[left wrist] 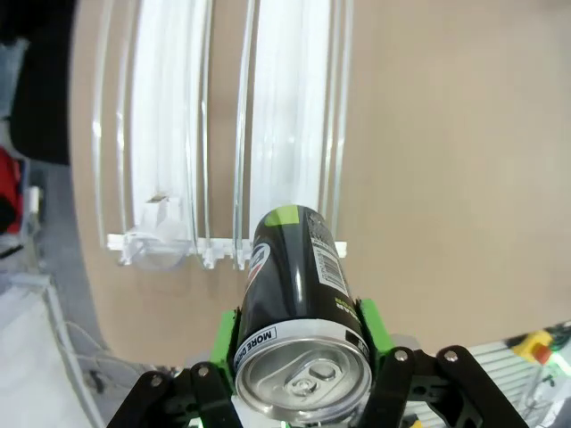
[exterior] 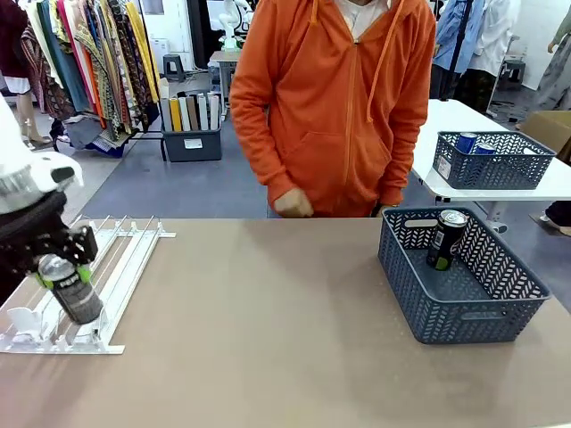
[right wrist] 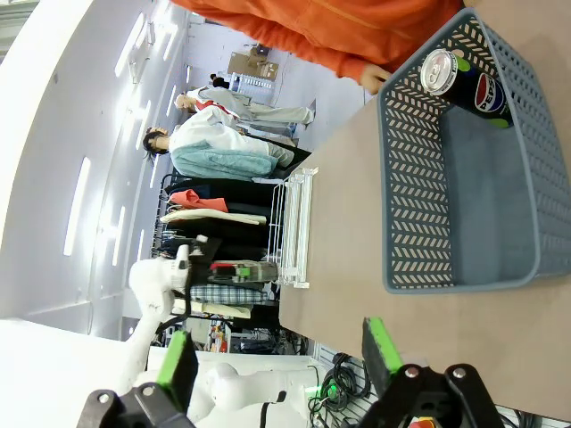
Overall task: Retrieve and store the cans from the dispenser.
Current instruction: Pick up one can from the Automatic Can Dispenser and place it in the middle of the table.
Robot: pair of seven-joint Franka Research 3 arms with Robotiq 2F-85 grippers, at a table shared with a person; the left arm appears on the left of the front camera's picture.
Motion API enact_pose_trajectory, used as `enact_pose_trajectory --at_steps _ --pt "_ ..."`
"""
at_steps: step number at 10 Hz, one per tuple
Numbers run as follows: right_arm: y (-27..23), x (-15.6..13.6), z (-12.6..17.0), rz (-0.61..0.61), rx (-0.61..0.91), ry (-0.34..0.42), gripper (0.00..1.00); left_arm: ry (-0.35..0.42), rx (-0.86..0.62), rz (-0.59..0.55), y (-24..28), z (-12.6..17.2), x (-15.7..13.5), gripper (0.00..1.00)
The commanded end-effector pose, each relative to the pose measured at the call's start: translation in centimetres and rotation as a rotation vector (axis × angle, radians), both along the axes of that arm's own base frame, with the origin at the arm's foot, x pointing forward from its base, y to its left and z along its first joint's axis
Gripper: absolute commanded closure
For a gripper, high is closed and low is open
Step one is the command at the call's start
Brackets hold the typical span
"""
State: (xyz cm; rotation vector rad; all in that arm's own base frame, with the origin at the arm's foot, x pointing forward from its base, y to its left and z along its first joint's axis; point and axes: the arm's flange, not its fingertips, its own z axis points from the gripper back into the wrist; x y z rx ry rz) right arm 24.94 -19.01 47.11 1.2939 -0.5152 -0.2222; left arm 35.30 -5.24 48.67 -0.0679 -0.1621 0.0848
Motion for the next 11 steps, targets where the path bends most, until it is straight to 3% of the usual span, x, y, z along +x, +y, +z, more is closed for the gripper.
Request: enact_pose_trajectory --at_steps 1,3,5,6,7,11 --pt "0.1 0.2 0.4 -0.007 0.020 -0.023 0.00 -0.162 -0.035 -0.059 -0.1 6.0 -3.3 1.00" --pt "0.1 0.2 0.4 -0.007 0.020 -0.023 0.00 -0.282 -0.045 -0.071 0.3 9.9 -6.0 1.00" --pt "0.1 0.2 0.4 -0.007 0.020 -0.023 0.00 -0.328 -0.061 -0.038 1.2 11.2 -7.2 1.00" --pt "0.1 0.2 0.4 -0.007 0.020 -0.023 0.00 -0.324 -0.103 -0.048 1.8 11.3 -7.7 1.00" --pt "0.1 0.2 0.4 -0.007 0.020 -0.023 0.00 -0.311 -0.025 -0.041 0.2 11.8 -7.4 1.00" --pt "0.1 0.2 0.4 -0.007 0.020 -0.023 0.00 -0.311 -0.025 -0.041 0.2 11.8 -7.4 1.00"
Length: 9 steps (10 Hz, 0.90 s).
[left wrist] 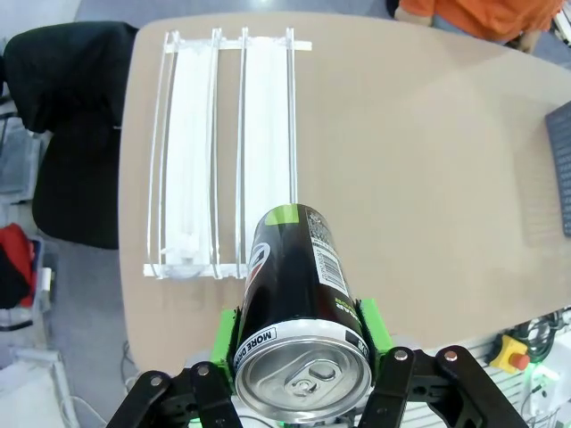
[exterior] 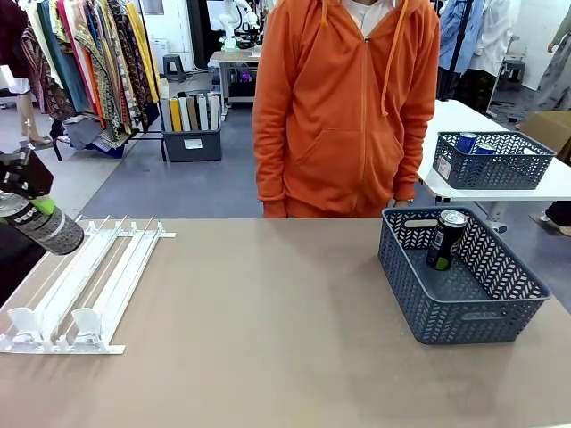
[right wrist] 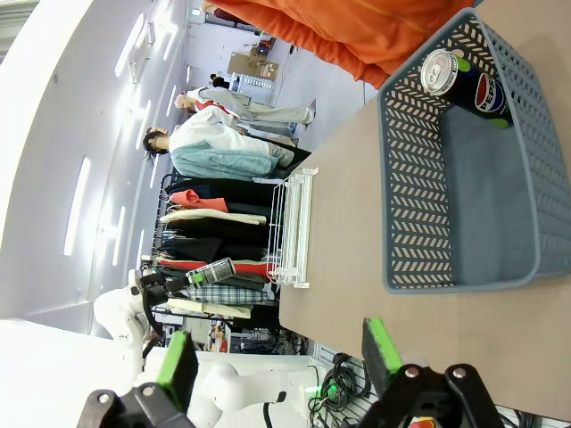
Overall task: Retrieve and store the cans from the dispenser.
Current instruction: Pick up one can from the Automatic Can Dispenser and place it in the middle of the table.
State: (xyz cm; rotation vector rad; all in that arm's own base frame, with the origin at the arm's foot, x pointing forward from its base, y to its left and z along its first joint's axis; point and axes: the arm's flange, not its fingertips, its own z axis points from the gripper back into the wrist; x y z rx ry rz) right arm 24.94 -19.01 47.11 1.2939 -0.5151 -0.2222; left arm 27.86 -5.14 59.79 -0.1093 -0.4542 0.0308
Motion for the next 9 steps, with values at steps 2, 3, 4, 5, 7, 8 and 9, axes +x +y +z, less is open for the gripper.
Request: enact_pose_trajectory --at_steps 2,3,4,5,7,8,9 --pt "0.1 0.2 0.4 -0.007 0.020 -0.023 0.00 0.029 -0.080 -0.050 -1.5 -0.1 0.6 1.00" --pt "0.1 0.2 0.4 -0.007 0.020 -0.023 0.00 0.046 -0.082 -0.098 -4.8 0.2 2.0 1.00" --pt "0.1 0.2 0.4 -0.007 0.020 -0.023 0.00 0.085 -0.094 -0.170 -9.1 0.3 4.0 1.00" --pt "0.1 0.2 0.4 -0.007 0.020 -0.023 0.00 0.149 -0.078 -0.257 -14.7 -0.5 6.6 1.00" --pt "0.1 0.2 0.4 -0.007 0.020 -0.023 0.00 0.245 -0.021 -0.448 -24.8 -4.5 9.9 1.00" --pt "0.1 0.2 0.4 -0.007 0.020 -0.023 0.00 0.259 0.061 -0.492 -28.6 -7.0 10.9 1.00" --pt "0.1 0.2 0.4 -0.007 0.020 -0.023 0.00 0.294 0.102 -0.515 -31.8 -9.8 11.8 1.00"
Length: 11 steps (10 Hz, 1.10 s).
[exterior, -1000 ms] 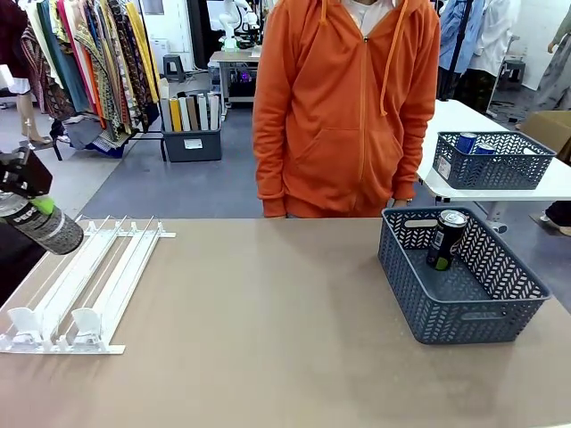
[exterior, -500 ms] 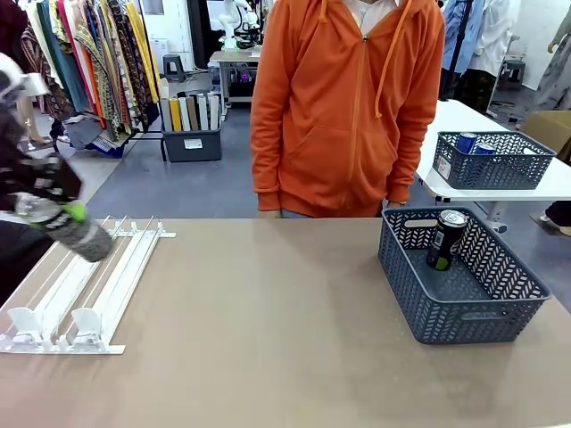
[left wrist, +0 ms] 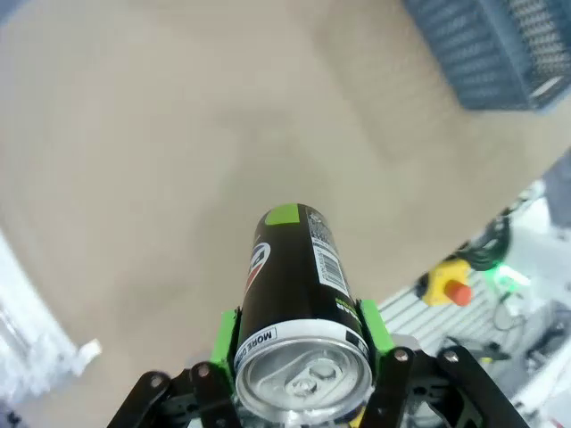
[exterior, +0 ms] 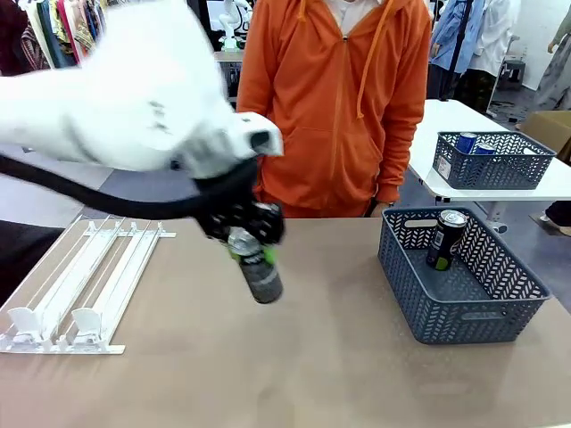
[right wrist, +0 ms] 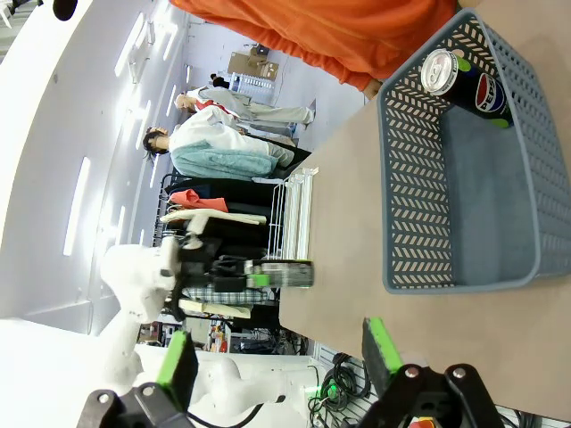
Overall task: Retrieve and store the cans from the dispenser.
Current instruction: Pick up one can from the Automatic Can Dispenser and place it in the middle of the table.
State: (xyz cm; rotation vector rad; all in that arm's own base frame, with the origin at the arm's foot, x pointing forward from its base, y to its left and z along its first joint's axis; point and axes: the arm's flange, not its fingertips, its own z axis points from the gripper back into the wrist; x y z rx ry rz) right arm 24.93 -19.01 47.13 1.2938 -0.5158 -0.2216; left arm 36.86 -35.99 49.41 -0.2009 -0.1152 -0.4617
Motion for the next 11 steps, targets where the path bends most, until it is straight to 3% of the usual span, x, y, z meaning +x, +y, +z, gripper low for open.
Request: enact_pose_trajectory --at_steps 1,2,4,8,10,11 --pt "0.1 0.3 0.4 -0.007 0.020 -0.022 0.00 -0.017 0.137 -0.009 -2.9 -1.9 3.3 1.00" --pt "0.1 0.3 0.4 -0.007 0.020 -0.022 0.00 0.022 0.152 -0.017 -3.8 -3.8 3.4 1.00" --pt "0.1 0.3 0.4 -0.007 0.020 -0.022 0.00 0.020 0.191 -0.021 -4.7 -5.9 3.6 1.00" --pt "0.1 0.3 0.4 -0.007 0.020 -0.022 0.00 0.041 0.206 -0.003 -4.4 -6.5 3.2 0.96" --pt "0.1 0.3 0.4 -0.007 0.020 -0.022 0.00 0.025 0.217 0.000 -4.4 -6.4 3.1 0.00" --pt "0.1 0.3 0.4 -0.007 0.020 -0.022 0.00 0.020 0.210 -0.002 -4.4 -6.4 3.0 0.00"
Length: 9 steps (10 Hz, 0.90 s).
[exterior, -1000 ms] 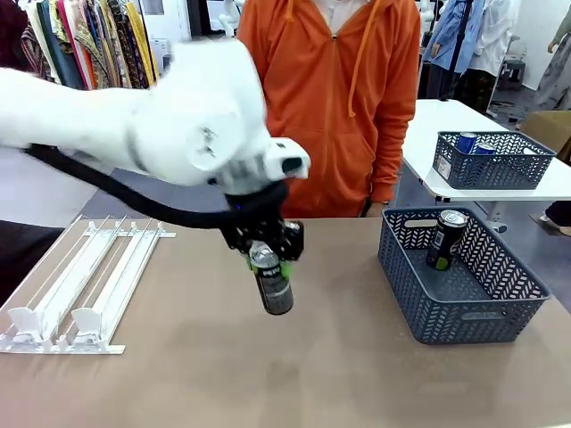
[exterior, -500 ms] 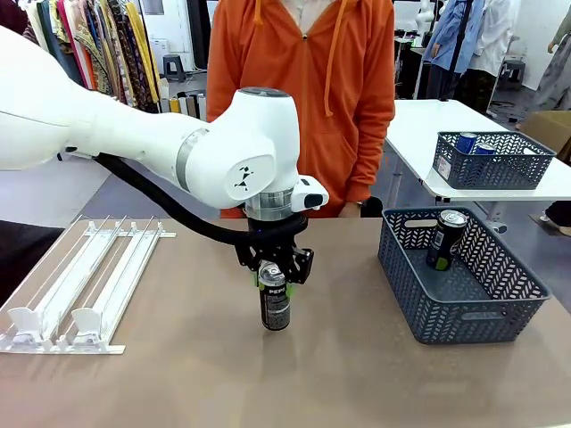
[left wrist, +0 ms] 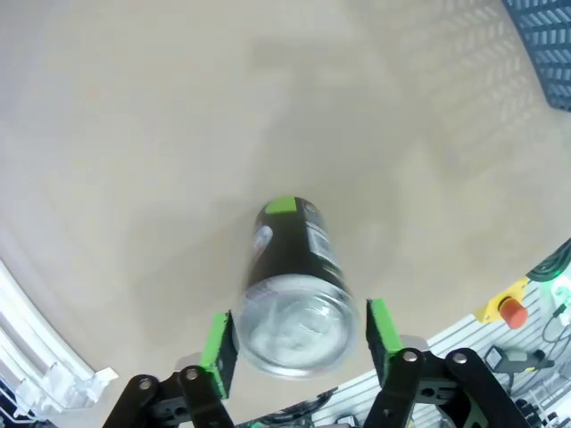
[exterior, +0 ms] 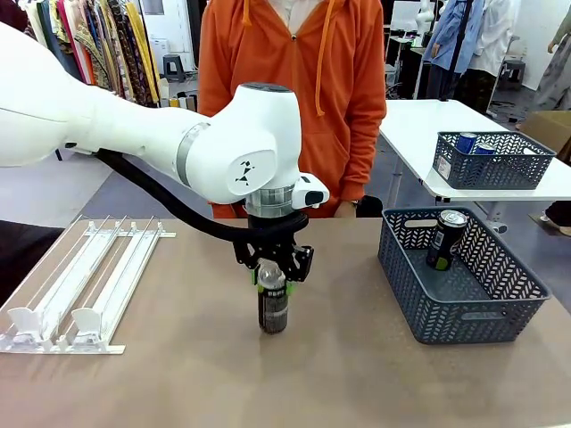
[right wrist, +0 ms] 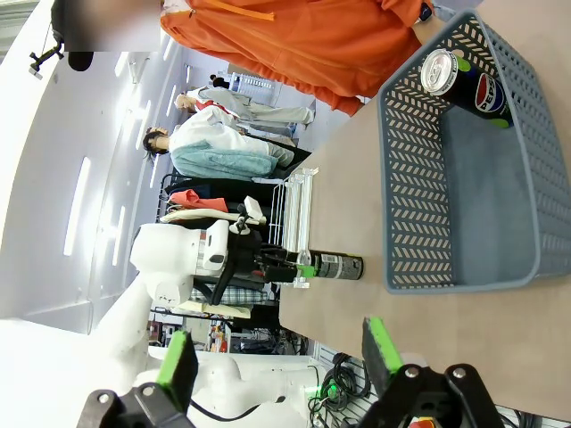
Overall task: Retrieve and store the cans from the dispenser.
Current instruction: Pick up one can from the Automatic Can Dispenser and place it in the middle of the table.
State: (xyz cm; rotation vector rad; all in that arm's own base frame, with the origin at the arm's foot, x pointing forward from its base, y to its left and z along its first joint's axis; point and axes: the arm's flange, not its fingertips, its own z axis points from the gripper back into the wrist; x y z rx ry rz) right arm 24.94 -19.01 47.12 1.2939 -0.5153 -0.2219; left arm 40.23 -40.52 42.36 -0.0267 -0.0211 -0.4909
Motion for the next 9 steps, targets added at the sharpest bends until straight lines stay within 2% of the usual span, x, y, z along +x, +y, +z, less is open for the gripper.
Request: enact_pose_trajectory --at_steps 1,3,5,7,8,9 --pt "0.1 0.3 0.4 -0.007 0.020 -0.023 0.00 -0.031 0.016 0.025 0.2 0.7 -0.3 0.00" --pt "0.1 0.3 0.4 -0.007 0.020 -0.023 0.00 -0.035 0.018 0.043 0.5 0.9 -0.2 0.00" --pt "0.1 0.3 0.4 -0.007 0.020 -0.023 0.00 -0.070 -0.006 0.073 1.8 2.7 -0.6 0.00" --pt "0.1 0.3 0.4 -0.007 0.020 -0.023 0.00 -0.110 -0.070 0.086 5.8 7.6 -3.1 0.00" --pt "0.1 0.3 0.4 -0.007 0.020 -0.023 0.00 -0.132 -0.104 0.116 9.0 10.1 -5.1 0.00" --pt "0.1 0.3 0.4 -0.007 0.020 -0.023 0.00 -0.124 -0.176 0.129 13.2 12.3 -7.2 0.00"
